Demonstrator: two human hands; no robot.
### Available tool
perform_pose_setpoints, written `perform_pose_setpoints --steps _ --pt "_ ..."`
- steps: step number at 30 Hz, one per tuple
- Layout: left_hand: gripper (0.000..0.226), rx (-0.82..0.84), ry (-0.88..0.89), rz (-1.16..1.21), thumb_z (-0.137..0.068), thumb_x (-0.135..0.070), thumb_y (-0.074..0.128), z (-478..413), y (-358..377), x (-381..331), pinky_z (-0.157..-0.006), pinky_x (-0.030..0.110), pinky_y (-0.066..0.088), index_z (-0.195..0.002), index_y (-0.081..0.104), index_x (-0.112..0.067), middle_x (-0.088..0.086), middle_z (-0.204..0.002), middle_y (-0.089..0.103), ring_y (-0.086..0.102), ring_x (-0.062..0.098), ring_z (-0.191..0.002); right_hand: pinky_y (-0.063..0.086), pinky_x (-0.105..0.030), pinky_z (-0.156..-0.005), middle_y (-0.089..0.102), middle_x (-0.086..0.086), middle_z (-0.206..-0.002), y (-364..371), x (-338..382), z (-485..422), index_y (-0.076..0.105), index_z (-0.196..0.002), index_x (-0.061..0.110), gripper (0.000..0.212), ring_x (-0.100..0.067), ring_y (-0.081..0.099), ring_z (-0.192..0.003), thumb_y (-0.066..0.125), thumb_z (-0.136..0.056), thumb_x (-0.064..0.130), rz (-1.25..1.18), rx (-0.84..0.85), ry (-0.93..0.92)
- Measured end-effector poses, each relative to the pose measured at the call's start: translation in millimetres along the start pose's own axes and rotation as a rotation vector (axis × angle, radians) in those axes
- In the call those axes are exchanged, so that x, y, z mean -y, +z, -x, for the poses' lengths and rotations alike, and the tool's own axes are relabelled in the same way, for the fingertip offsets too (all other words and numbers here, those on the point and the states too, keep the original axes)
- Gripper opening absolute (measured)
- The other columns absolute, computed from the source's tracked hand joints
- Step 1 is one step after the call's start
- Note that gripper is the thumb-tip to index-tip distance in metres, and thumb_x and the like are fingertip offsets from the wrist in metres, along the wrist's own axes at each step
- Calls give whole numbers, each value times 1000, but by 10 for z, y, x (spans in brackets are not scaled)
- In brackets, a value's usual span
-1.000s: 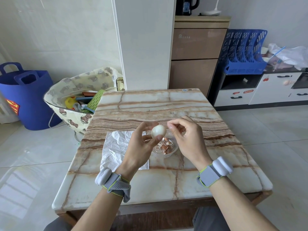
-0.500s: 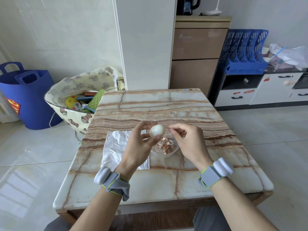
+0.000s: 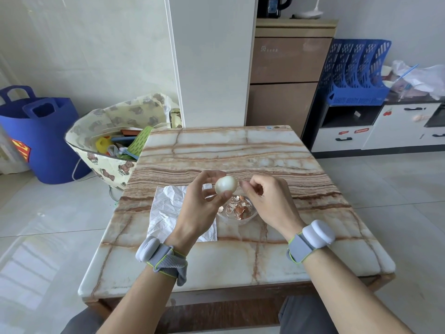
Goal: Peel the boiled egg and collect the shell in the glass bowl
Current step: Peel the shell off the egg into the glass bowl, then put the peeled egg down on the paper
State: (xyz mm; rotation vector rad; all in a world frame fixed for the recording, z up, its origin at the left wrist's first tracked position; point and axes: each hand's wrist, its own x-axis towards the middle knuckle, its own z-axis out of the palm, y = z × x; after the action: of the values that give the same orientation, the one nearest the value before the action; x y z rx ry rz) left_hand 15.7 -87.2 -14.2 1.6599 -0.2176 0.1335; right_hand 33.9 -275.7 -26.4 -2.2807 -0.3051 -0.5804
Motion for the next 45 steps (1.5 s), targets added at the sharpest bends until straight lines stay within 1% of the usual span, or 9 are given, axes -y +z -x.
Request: perform_pose_setpoints --steps 3,5,8,16,19,24,30,38,45 --pt "33 4 0 1 -87 -2 79 7 -2 9 -73 20 58 -116 66 -12 8 -119 67 72 5 -84 46 -23 -64 63 12 -80 7 -4 22 66 -98 24 11 -8 57 -65 73 -91 18 15 102 16" --pt "33 3 3 1 -87 -3 80 7 -8 14 -72 19 57 -115 67 -12 8 -118 67 73 5 -83 47 -25 -67 63 11 -83 18 -5 37 67 -95 23 6 -9 58 -69 73 -93 22 20 115 5" --pt "34 -1 -6 2 -86 -1 80 13 -12 21 -72 18 56 -115 67 -13 8 -116 67 72 3 -82 46 -33 -67 57 7 -78 21 -11 35 64 -75 17 23 -14 57 -71 73 -94 24 28 107 3" --pt "35 15 -14 -13 -84 2 80 20 -19 39 -72 19 56 -111 68 -16 -1 -110 67 72 3 -82 48 -27 -71 64 9 -85 9 14 33 73 -87 17 5 -12 63 -76 73 -91 14 -15 130 1" --pt "35 19 -3 -36 -84 2 81 23 -24 52 -73 22 58 -110 68 -17 -5 -108 68 73 5 -84 50 -18 -69 70 9 -88 -2 33 31 75 -104 17 17 -8 65 -75 70 -92 6 -104 109 31" --pt "36 27 3 -78 -84 2 81 7 -15 65 -77 29 62 -111 68 -17 -18 -99 70 73 6 -87 51 -15 -69 75 9 -85 -13 70 19 76 -99 18 8 -5 68 -76 70 -98 23 -284 93 56" --pt "51 -5 104 -152 -80 -2 85 11 -16 43 -85 23 60 -121 62 -21 -6 -116 68 72 7 -99 59 -24 -76 76 8 -88 23 82 23 76 -109 20 33 -7 73 -81 82 -87 45 -328 211 122" --pt "49 -26 222 -194 -79 -4 86 32 11 18 -90 22 57 -119 60 -19 -4 -123 66 70 9 -106 61 -34 -80 80 6 -95 64 132 23 75 -112 24 30 -13 76 -87 84 -86 37 -445 250 138" --pt "51 5 178 -251 -83 6 77 -2 -47 103 -97 27 57 -124 61 -19 -3 -127 62 66 11 -111 60 -34 -81 77 0 -101 58 103 19 71 -110 18 35 -20 74 -90 88 -81 10 -512 187 142"
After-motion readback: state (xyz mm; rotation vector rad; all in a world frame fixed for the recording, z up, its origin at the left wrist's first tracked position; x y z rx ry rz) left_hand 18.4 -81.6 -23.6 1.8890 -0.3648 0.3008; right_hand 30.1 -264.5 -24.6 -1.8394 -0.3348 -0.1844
